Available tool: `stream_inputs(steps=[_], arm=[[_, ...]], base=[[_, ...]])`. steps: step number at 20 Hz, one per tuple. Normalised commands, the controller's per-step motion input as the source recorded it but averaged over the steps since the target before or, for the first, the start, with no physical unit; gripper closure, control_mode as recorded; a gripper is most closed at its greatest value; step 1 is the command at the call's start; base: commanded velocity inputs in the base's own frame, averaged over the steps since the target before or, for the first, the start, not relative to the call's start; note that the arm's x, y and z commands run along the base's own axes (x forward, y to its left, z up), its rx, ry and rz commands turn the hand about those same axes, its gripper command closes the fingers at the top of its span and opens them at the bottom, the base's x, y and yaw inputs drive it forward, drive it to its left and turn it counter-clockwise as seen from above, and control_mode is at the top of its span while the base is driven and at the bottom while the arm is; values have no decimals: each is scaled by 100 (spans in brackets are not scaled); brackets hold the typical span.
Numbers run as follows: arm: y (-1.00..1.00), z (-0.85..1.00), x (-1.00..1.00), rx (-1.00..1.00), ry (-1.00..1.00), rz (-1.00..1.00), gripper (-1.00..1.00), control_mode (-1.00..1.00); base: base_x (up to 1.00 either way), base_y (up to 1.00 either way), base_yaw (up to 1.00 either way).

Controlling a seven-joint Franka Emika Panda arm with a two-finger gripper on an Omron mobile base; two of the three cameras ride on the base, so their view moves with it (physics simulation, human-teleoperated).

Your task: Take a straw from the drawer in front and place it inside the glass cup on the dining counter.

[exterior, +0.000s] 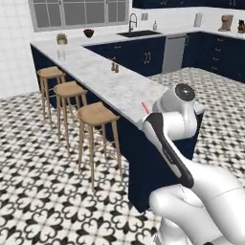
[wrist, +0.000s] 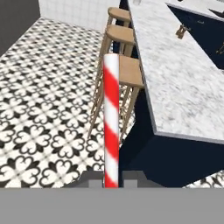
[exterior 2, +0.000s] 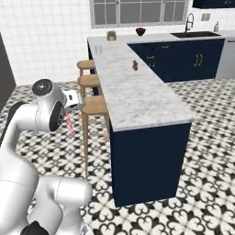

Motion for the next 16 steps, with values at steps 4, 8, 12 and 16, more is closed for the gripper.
stream_inputs(steps=[4,8,12,16], arm=[[0,0,0,0,0,0,100,100],[0,0,0,0,0,0,100,100],[0,0,0,0,0,0,100,100],[0,0,0,0,0,0,100,100]], base=[[13,100,-43],[28,100,-41],[42,100,-39],[47,100,-38]])
